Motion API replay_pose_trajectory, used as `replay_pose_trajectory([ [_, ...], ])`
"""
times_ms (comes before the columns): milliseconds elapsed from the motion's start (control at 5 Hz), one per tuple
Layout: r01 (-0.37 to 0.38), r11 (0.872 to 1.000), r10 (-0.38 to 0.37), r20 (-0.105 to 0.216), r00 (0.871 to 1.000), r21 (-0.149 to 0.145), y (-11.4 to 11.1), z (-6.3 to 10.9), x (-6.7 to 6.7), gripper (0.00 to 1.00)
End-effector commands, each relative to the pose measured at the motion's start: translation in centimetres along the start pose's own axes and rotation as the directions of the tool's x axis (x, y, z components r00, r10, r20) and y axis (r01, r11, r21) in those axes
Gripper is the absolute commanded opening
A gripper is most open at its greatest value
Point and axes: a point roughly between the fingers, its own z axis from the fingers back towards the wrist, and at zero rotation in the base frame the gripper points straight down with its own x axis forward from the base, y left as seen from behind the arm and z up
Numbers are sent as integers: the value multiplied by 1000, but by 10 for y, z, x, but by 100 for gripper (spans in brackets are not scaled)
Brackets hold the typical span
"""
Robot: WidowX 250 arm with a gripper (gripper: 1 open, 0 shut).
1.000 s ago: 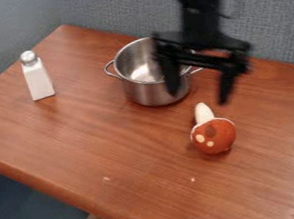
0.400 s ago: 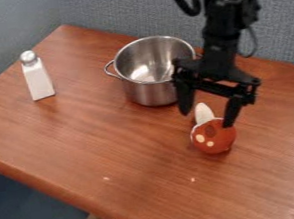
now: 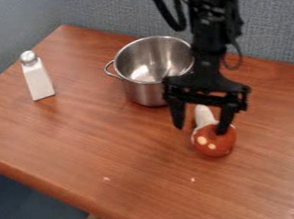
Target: Put the mushroom in the metal pot
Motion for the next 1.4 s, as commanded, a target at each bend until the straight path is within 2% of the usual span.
replay_pose_trajectory([
  [0, -31, 999, 31, -2, 1000, 22, -24, -14, -12, 100],
  [200, -66, 997, 66, -3, 998, 31, -37, -18, -17, 100],
  [400, 95, 994, -96, 19, 995, 52, -24, -5, -16, 0],
  [600, 273, 959, -276, 41, 960, 73, -12, 13, -15, 0],
  [800, 360, 930, -363, 46, 931, 71, 5, 15, -4, 0],
  [1000, 449, 891, -453, 47, 890, 69, 9, 8, 3, 0],
  [1200, 481, 874, -483, 16, 876, 67, 8, -5, 5, 100],
])
